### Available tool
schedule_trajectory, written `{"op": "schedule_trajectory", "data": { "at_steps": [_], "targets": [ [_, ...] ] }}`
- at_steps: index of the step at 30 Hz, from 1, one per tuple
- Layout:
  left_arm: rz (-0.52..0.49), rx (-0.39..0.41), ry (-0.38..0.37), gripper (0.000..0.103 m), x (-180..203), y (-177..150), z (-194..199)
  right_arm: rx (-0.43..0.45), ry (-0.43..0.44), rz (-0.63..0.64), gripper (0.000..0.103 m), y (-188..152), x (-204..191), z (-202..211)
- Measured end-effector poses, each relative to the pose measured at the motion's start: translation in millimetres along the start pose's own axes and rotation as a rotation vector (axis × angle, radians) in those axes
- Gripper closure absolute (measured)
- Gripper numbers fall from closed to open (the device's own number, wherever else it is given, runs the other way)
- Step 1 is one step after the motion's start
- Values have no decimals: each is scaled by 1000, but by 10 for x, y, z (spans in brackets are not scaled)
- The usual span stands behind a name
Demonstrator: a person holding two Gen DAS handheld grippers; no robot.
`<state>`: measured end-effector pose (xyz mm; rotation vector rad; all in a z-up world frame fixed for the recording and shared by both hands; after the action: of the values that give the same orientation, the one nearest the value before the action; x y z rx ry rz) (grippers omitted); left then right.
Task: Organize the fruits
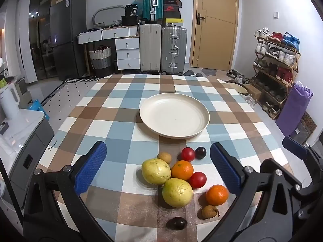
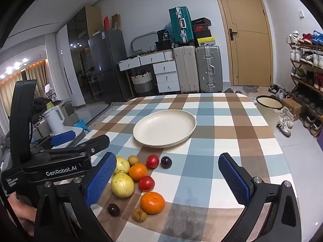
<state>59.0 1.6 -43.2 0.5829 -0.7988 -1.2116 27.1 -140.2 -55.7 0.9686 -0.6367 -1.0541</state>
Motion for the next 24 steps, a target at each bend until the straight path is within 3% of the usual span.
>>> {"op": "schedule_trajectory", "data": {
  "at_steps": [6, 24],
  "targets": [
    [-3, 60, -2, 1, -60, 57, 160, 9, 6, 13, 0, 23, -11, 9],
    [-24, 55, -10, 1, -58, -26, 200, 17, 28, 1, 0, 25, -6, 61]
  ]
}}
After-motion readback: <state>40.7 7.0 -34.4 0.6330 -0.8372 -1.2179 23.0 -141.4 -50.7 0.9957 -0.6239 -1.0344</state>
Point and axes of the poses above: each gripper's, at about its wrist camera, not at the fingertips, and z roughly against the way its jaws point, x to its right, y to its top, the point moved 7 cm from there along -z, roughly the way its jaws point, and after that the axes turned 12 degrees about z, right-handed, at the moved point
